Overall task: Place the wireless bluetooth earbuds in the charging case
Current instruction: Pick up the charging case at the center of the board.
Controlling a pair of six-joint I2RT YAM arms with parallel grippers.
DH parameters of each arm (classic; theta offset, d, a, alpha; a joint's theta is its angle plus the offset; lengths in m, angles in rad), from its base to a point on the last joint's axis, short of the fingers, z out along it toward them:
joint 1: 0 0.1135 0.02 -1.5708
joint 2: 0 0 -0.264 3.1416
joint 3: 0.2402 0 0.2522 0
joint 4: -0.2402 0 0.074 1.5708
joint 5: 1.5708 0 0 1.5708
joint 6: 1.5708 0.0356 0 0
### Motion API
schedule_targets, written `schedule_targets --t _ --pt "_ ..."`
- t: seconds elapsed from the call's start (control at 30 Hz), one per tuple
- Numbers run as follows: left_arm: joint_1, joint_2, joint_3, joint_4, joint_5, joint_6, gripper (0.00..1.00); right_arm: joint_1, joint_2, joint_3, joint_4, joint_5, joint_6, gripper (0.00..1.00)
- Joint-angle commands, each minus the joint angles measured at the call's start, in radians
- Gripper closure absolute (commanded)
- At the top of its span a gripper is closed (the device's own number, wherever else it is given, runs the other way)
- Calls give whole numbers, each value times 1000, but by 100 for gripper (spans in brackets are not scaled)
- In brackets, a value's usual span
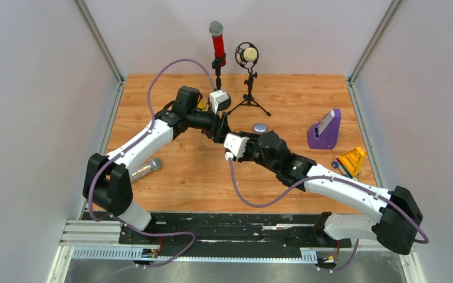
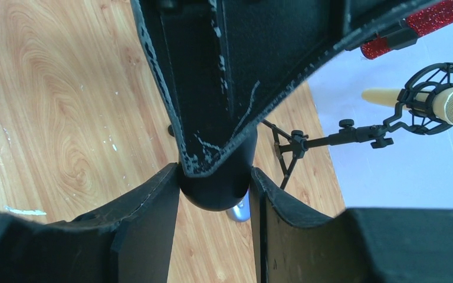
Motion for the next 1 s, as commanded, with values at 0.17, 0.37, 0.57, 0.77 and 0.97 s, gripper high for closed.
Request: schedule_targets --t 0.17,0.37,0.57,0.77,0.97 --pt "-26 -4 18 39 28 -6 38 35 29 28 72 32 39 91" --pt "-26 -5 18 33 31 -2 30 37 50 38 113 96 37 92" --pt "-26 -17 22 23 28 10 12 37 51 29 133 110 28 92" --pt "-27 -14 20 19 30 10 30 37 41 25 147 116 32 91" --pt "-27 -4 20 22 34 6 53 37 44 17 152 112 27 91"
